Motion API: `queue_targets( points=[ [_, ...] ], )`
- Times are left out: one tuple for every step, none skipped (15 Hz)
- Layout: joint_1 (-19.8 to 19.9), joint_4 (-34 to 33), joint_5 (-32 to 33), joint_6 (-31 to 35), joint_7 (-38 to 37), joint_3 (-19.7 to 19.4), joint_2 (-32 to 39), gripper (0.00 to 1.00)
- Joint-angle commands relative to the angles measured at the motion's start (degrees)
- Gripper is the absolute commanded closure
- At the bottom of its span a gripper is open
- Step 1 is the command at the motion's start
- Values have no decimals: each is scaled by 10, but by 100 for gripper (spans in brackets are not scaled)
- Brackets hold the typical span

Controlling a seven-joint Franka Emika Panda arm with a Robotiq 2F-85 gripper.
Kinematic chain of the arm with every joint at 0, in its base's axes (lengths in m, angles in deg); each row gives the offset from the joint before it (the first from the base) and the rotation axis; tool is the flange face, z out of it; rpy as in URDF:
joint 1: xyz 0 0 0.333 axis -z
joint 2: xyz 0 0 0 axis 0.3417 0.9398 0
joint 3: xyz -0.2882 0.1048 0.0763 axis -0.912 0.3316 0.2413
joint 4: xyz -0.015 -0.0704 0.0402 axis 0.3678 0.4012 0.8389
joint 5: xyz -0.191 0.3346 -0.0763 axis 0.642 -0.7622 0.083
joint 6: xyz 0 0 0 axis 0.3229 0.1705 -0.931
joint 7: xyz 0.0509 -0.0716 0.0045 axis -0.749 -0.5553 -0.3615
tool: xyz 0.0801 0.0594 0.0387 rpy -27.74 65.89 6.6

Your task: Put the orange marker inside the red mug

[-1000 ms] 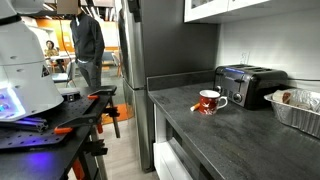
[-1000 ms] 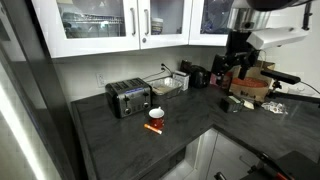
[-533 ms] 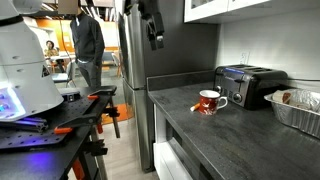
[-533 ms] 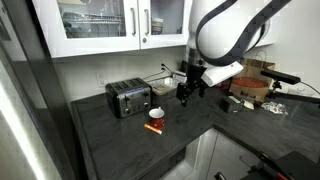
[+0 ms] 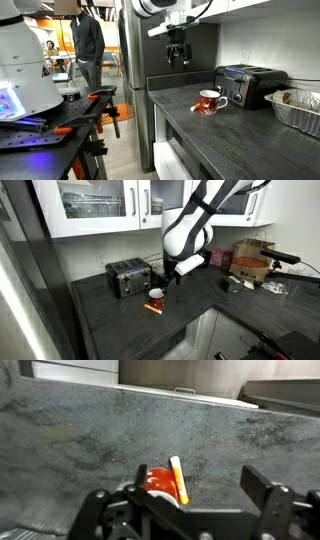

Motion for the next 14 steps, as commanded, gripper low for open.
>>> queue_targets(
  points=[
    [-25, -72, -8, -5, 32, -16, 79, 0],
    [-32, -87, -8, -3, 30, -19, 97, 0],
    [-34, -101, -15, 1, 35, -16, 118, 0],
    [-42, -115, -11, -1, 32, -20, 137, 0],
    [-42, -128, -19, -3, 36, -15, 154, 0],
    [-41, -139, -33, -9, 40, -8, 170, 0],
    [-50, -115, -24, 0, 26, -20, 149, 0],
    [-52, -125, -30, 0, 27, -19, 162, 0],
    [-53, -132, -31, 0, 27, -18, 170, 0],
    [-54, -136, -31, 0, 27, -18, 173, 0],
    [-53, -137, -31, 0, 27, -19, 173, 0],
    [-53, -138, -31, 0, 27, -19, 173, 0],
    [-53, -138, -31, 0, 27, -19, 173, 0],
    [-53, -138, -31, 0, 27, -19, 173, 0]
  ],
)
